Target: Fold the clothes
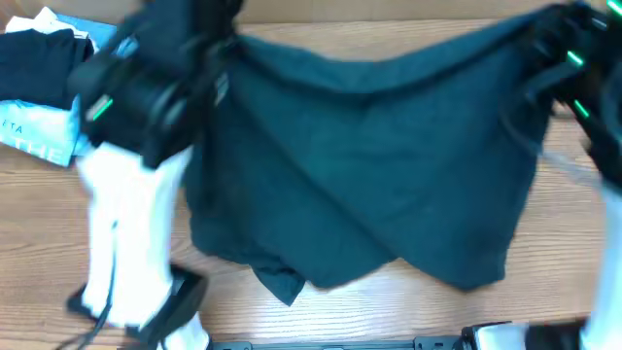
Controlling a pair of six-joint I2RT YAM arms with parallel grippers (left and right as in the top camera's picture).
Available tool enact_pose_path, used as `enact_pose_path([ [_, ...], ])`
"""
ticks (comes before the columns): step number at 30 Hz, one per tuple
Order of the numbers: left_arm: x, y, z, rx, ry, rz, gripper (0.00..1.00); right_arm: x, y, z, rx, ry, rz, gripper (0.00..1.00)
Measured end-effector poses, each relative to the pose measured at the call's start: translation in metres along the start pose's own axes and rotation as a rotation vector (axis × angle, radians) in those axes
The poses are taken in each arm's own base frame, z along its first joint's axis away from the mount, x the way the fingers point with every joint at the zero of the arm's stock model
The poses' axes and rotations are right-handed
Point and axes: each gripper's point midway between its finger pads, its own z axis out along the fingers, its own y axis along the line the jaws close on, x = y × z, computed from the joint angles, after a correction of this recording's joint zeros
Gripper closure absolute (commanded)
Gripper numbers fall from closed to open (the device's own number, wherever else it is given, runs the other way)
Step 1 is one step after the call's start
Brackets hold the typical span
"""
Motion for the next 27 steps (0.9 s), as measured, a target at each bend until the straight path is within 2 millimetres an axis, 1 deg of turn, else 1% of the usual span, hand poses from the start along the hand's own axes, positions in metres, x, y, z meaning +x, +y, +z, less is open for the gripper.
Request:
enact_pose_path([
  [1,0.006,-0.009,0.025,-0.022,0.015,0.008,0.96,0.007,0.002,0.025,0.023,0.027,-0.009,0.96],
  [2,0.014,-0.019,0.06,-0.049,0.031,0.014,0.96,0.018,0.007,0.071,0.053,0.063,-0.02,0.96],
  [3,0.023,-0.023,0.089,-0.077,0.046,0.018,0.94,0.023,0.009,0.092,0.061,0.071,-0.027,0.96],
  [4,0.029,-0.027,0.116,-0.098,0.054,0.016,0.65,0.03,0.011,0.118,0.074,0.083,-0.035,0.95],
  [5,0.035,-0.027,0.137,-0.116,0.059,0.013,0.3,0.034,0.012,0.141,0.081,0.083,-0.04,0.81],
  [6,0.044,-0.026,0.161,-0.139,0.071,0.017,0.0,0.04,0.012,0.161,0.092,0.088,-0.048,0.49],
  [7,0.055,-0.024,0.184,-0.165,0.091,0.024,0.0,0.05,0.009,0.185,0.112,0.103,-0.059,0.21],
  [8,0.066,-0.02,0.202,-0.188,0.115,0.033,0.0,0.06,0.004,0.203,0.137,0.12,-0.065,0.02],
  [9,0.083,-0.014,0.222,-0.211,0.156,0.048,0.0,0.069,-0.003,0.216,0.163,0.14,-0.081,0.0],
  [11,0.108,-0.006,0.243,-0.234,0.232,0.072,0.0,0.079,-0.019,0.229,0.216,0.172,-0.111,0.0],
  [12,0.12,-0.002,0.25,-0.245,0.269,0.086,0.0,0.08,-0.025,0.229,0.235,0.181,-0.12,0.0],
  [13,0.126,0.0,0.251,-0.247,0.291,0.094,0.0,0.075,-0.034,0.227,0.256,0.175,-0.124,0.0],
  [15,0.127,-0.001,0.244,-0.243,0.306,0.104,0.0,0.074,-0.045,0.218,0.29,0.197,-0.13,0.0],
  [16,0.129,-0.001,0.236,-0.241,0.327,0.117,0.0,0.07,-0.052,0.207,0.306,0.205,-0.13,0.0],
  [18,0.128,-0.004,0.208,-0.215,0.368,0.139,0.0,0.06,-0.061,0.176,0.328,0.212,-0.129,0.0],
  [19,0.129,-0.004,0.187,-0.192,0.404,0.151,0.0,0.056,-0.064,0.155,0.339,0.217,-0.126,0.0],
  [20,0.123,-0.008,0.165,-0.155,0.41,0.149,0.0,0.051,-0.065,0.133,0.337,0.214,-0.125,0.0],
  [21,0.114,-0.012,0.145,-0.121,0.399,0.144,0.0,0.048,-0.066,0.114,0.331,0.214,-0.122,0.0],
  [23,0.092,-0.02,0.094,-0.037,0.355,0.131,0.0,0.04,-0.066,0.077,0.313,0.199,-0.108,0.0],
  [24,0.08,-0.022,0.062,0.013,0.321,0.123,0.0,0.039,-0.069,0.057,0.313,0.199,-0.097,0.0],
  [25,0.073,-0.023,0.039,0.048,0.303,0.122,0.0,0.04,-0.073,0.041,0.316,0.204,-0.09,0.0],
  [26,0.07,-0.019,0.019,0.071,0.298,0.122,0.0,0.041,-0.077,0.026,0.32,0.211,-0.086,0.0],
  [27,0.071,-0.018,0.001,0.104,0.307,0.128,0.0,0.047,-0.083,0.01,0.333,0.238,-0.086,0.0],
])
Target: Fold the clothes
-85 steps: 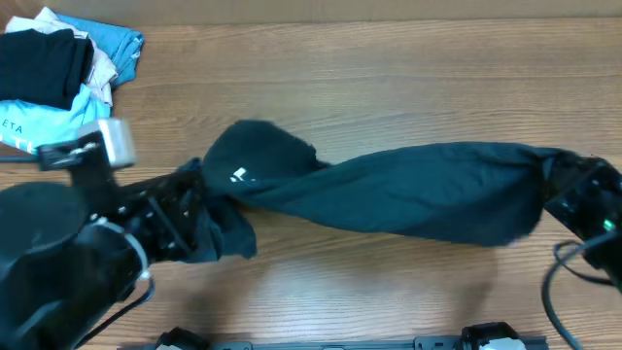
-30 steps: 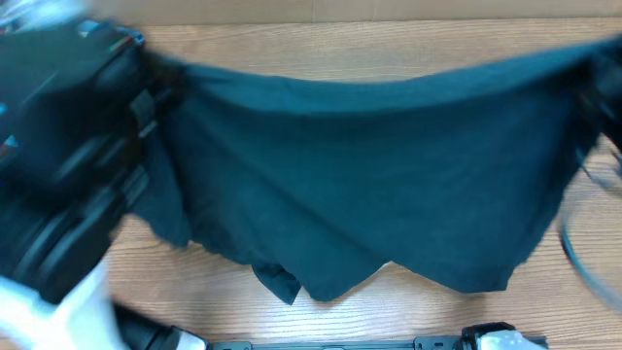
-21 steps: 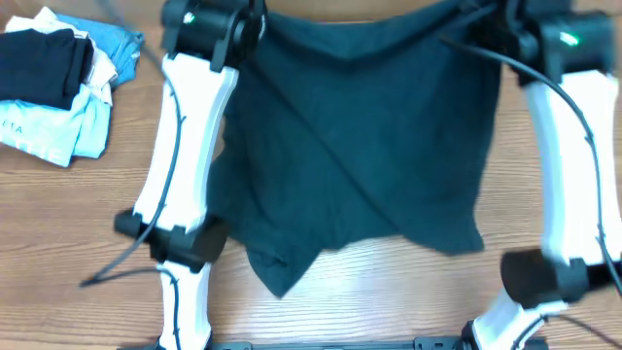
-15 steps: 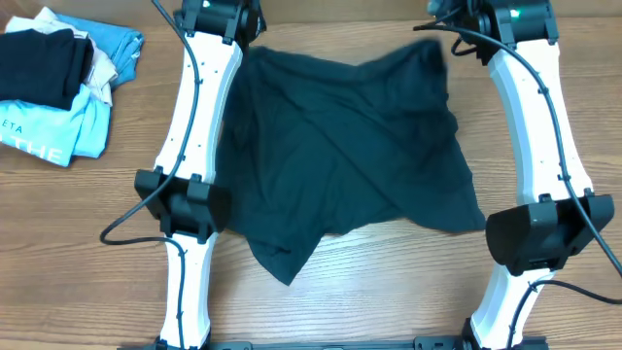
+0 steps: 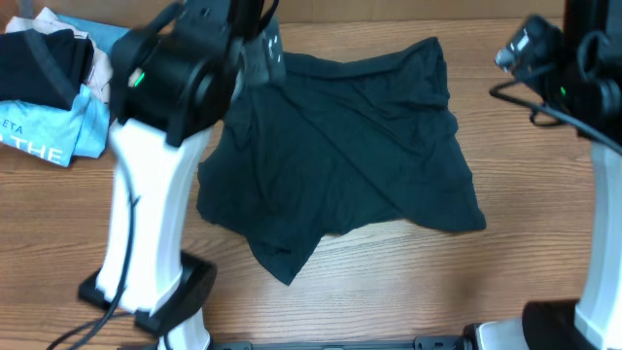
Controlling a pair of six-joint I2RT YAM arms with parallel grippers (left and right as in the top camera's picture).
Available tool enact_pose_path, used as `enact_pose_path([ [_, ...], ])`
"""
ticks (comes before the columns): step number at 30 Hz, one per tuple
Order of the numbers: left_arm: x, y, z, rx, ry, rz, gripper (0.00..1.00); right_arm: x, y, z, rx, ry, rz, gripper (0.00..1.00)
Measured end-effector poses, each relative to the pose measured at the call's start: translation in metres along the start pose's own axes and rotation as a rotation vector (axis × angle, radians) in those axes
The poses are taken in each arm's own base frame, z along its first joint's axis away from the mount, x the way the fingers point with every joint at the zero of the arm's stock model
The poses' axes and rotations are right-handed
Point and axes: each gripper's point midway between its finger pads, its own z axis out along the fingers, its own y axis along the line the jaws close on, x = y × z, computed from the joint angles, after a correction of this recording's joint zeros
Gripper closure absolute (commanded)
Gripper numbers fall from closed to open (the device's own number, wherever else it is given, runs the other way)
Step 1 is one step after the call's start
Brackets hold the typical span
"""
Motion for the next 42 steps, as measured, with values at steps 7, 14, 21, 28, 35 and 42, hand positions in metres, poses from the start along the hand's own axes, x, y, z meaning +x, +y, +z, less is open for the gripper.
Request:
enact_pose_path([
  [7,0.027,-0.04,-0.045,0.227,0.051,0.058,0.0,0.025,-0.001,-0.019,-0.072,0.093,-0.058,0.0],
  [14,0.06,-0.007,-0.098,0.236,0.042,0.059,0.0,0.038,0.003,-0.03,-0.142,0.13,-0.092,0.0],
  [21,0.162,0.073,-0.117,0.186,0.168,-0.122,0.0,0.09,-0.04,-0.054,-0.149,0.173,-0.099,0.0],
  [28,0.287,0.023,0.018,0.084,0.6,-0.237,0.0,0.128,-0.035,0.041,-0.017,0.358,-0.112,0.0],
  [35,0.384,0.019,0.068,-0.029,0.829,-0.335,0.0,0.124,-0.038,0.073,0.038,0.394,-0.08,0.0],
  [42,0.427,0.017,0.095,-0.114,0.942,-0.386,0.0,0.129,-0.038,0.087,0.064,0.429,-0.083,0.0],
])
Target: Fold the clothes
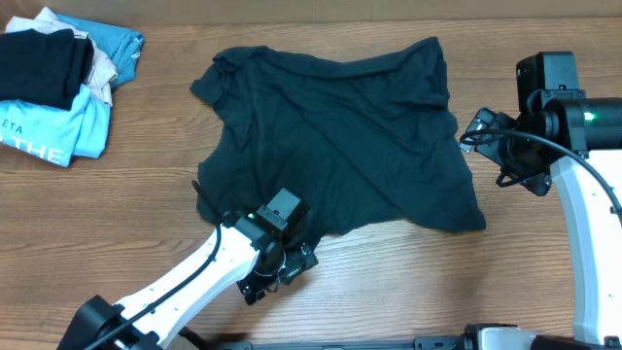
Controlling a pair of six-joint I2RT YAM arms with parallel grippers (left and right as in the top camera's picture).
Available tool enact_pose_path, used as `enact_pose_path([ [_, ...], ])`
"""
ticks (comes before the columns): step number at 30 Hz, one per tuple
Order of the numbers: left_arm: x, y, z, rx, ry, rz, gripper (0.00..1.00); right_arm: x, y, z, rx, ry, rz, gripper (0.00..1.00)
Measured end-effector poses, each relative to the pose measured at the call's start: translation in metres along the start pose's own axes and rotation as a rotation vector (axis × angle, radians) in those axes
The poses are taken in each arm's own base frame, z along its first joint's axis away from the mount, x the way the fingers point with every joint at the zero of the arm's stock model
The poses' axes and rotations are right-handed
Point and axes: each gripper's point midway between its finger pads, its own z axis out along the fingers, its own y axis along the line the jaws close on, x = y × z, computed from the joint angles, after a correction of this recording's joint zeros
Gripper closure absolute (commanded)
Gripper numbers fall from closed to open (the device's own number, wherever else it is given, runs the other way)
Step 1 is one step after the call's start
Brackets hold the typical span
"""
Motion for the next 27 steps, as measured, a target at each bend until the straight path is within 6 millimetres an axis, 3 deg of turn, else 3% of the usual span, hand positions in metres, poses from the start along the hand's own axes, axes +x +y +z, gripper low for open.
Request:
enact_pose_path([
  [10,-0.009,-0.016,0.023,0.032,0.007,-0.046,0.01,0.0,0.0,0.0,0.0,-0.001,0.0,0.0],
  [16,-0.016,-0.02,0.023,0.041,-0.035,-0.05,0.42,-0.003,-0.002,0.002,0.012,-0.014,0.0,0.0],
  [21,-0.02,-0.022,0.023,0.049,-0.051,-0.057,0.43,-0.009,-0.016,0.006,0.049,-0.015,0.053,0.0],
  [24,-0.021,-0.021,0.023,0.048,-0.057,-0.058,0.59,-0.01,-0.035,0.021,0.082,0.006,0.121,0.0],
  [27,-0.022,-0.021,0.023,0.047,-0.063,-0.06,0.7,-0.006,-0.05,0.049,0.101,0.042,0.181,0.0],
])
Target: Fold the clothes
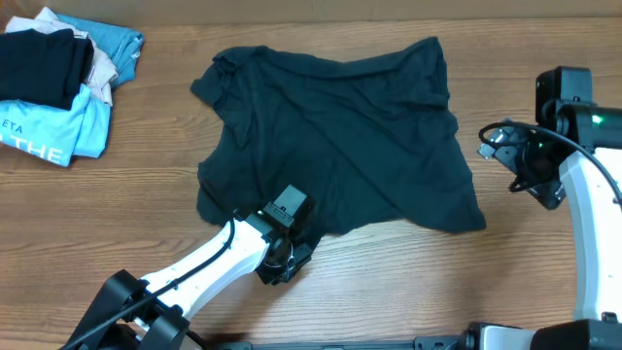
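Note:
A dark teal shirt (330, 146) lies spread and creased on the wooden table, collar at the upper left and a pointed corner at the lower right. My left gripper (290, 257) is down at the shirt's lower hem, covering the hem's corner; its fingers are hidden under the wrist. Just off the shirt's right edge is my right gripper (489, 146), not touching the cloth, with its fingers too small to read.
A pile of folded clothes (53, 83), black, light blue and pink, sits at the table's far left corner. The left arm (194, 282) reaches in from the front edge. The right arm's base (593, 194) stands at the right side.
My right gripper has drawn a little to the right, away from the shirt's edge. The left gripper has shifted slightly in toward the hem. The shirt lies as before.
At first both arms held the shirt stretched out above the table. Then it lay on the table, my left gripper at its collar corner and my right off to the side. Later the left gripper was down at the lower hem, where it still is.

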Controlling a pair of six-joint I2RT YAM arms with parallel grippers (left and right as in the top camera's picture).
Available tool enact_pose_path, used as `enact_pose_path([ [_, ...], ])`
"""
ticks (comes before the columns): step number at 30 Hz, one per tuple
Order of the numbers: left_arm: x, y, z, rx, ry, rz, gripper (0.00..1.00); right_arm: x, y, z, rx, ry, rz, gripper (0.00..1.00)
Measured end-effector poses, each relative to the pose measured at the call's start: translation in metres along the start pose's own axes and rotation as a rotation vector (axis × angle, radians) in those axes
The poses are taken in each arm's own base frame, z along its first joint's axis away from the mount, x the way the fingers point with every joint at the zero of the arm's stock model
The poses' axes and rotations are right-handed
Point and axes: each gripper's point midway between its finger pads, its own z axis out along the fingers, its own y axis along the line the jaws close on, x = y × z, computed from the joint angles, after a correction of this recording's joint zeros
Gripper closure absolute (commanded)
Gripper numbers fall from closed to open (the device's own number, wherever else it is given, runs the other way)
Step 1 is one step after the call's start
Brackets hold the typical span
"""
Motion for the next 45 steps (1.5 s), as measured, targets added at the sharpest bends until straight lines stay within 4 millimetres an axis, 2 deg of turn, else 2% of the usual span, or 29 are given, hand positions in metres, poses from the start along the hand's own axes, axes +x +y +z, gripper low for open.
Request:
enact_pose_path([
  [2,-0.001,0.0,0.0,-0.001,-0.003,0.001,0.76,0.005,-0.008,0.018,-0.002,0.044,0.036,0.0],
  [6,-0.001,0.0,0.0,-0.001,-0.004,0.0,0.78,0.021,-0.023,0.047,-0.01,0.138,0.105,0.0],
  [10,-0.002,-0.001,0.0,0.005,-0.009,0.001,0.79,0.046,-0.023,0.081,-0.058,0.227,0.13,0.0],
  [12,-0.002,-0.001,0.0,0.005,-0.009,0.001,0.79,0.053,-0.02,0.091,-0.079,0.246,0.14,0.0],
  [18,-0.002,-0.001,0.0,0.005,-0.009,0.001,0.8,0.06,-0.017,0.106,-0.1,0.256,0.215,0.01],
  [21,-0.002,-0.001,0.0,0.005,-0.009,0.001,0.8,0.057,-0.015,0.116,-0.106,0.244,0.262,0.07],
  [27,-0.002,-0.001,0.0,0.005,-0.009,0.005,0.81,0.061,-0.019,0.139,-0.039,0.286,0.334,0.08],
  [36,-0.002,-0.001,0.0,0.005,-0.009,0.005,0.82,0.057,-0.022,0.155,0.002,0.281,0.391,0.1],
  [37,-0.002,-0.001,0.0,0.005,-0.009,0.005,0.83,0.056,-0.022,0.156,0.001,0.28,0.393,0.16],
  [40,-0.002,-0.001,0.0,0.005,-0.009,0.005,0.83,0.058,-0.022,0.166,0.018,0.296,0.404,0.18],
  [43,-0.002,-0.001,0.0,0.005,-0.009,0.005,0.83,0.059,-0.024,0.172,0.037,0.306,0.418,0.26],
  [45,-0.002,-0.001,0.0,0.005,-0.009,0.005,0.89,0.06,-0.024,0.173,0.042,0.305,0.423,0.36],
])
